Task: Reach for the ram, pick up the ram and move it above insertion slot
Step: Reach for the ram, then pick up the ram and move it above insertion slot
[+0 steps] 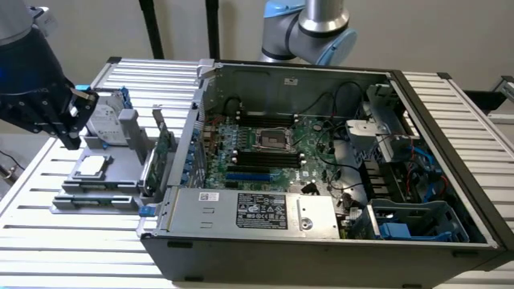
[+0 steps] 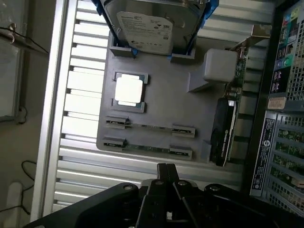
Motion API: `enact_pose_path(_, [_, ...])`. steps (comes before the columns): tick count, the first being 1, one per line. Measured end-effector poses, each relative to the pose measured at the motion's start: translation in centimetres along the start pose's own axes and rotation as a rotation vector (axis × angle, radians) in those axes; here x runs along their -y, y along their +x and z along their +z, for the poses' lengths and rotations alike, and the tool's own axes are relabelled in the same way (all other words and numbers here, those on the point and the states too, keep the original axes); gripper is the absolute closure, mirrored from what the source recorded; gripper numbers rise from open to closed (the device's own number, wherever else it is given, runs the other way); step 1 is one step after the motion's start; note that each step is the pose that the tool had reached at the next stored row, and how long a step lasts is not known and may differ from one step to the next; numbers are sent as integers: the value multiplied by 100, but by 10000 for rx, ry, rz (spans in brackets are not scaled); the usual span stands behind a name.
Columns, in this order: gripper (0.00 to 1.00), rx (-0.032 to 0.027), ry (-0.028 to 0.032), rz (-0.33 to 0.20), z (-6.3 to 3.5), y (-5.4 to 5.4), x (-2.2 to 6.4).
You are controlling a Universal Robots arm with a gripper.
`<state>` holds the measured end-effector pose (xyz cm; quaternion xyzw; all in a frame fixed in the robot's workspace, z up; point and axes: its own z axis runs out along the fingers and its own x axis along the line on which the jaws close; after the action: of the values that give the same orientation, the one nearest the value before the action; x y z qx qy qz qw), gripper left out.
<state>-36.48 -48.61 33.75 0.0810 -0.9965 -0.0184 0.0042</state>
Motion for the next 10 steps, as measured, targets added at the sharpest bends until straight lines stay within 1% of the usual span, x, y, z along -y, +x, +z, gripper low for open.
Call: enact_pose_path(10, [89,-68,10,-1814,0,0,0])
